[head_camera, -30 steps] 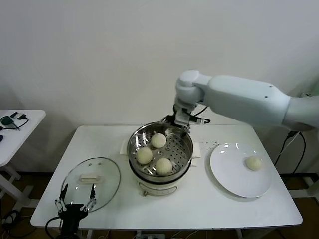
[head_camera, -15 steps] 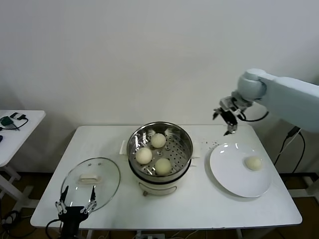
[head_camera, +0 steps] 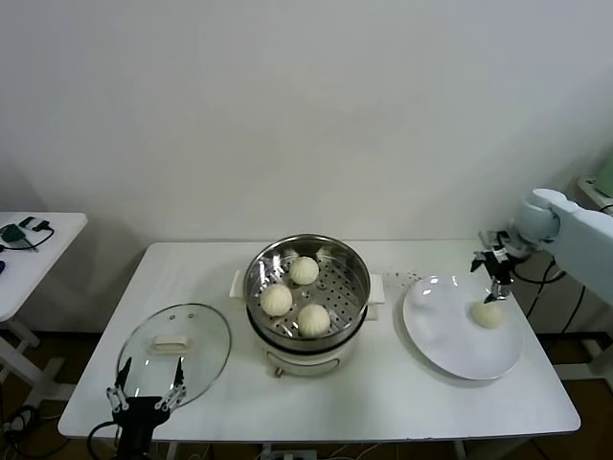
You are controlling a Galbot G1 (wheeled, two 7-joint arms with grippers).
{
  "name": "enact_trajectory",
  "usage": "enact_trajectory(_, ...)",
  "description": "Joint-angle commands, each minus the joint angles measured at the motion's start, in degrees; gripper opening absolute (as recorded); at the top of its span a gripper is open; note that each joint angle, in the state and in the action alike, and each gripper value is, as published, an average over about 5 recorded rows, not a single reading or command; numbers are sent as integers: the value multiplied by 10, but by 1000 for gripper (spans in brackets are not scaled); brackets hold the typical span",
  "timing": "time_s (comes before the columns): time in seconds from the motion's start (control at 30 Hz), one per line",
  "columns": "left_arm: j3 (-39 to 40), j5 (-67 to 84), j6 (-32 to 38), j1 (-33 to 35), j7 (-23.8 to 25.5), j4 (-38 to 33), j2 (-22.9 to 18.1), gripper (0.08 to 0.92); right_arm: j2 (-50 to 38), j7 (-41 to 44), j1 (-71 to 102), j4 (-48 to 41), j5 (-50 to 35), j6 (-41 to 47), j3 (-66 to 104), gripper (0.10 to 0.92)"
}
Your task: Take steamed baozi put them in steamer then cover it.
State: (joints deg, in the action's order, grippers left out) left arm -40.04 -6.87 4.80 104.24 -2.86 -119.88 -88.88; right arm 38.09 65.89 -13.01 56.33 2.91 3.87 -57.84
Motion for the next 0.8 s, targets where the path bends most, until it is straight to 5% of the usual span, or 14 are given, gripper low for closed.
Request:
enact_trajectory(0.03,-1,-11,-4,4,-1,-2,-4,823,35,3,145,-129,123,-43,167,823)
enact_trajectory(0.8,-3,-21,1,8,-5,9,-7,823,108,6,147,-204,155,-71,189,823)
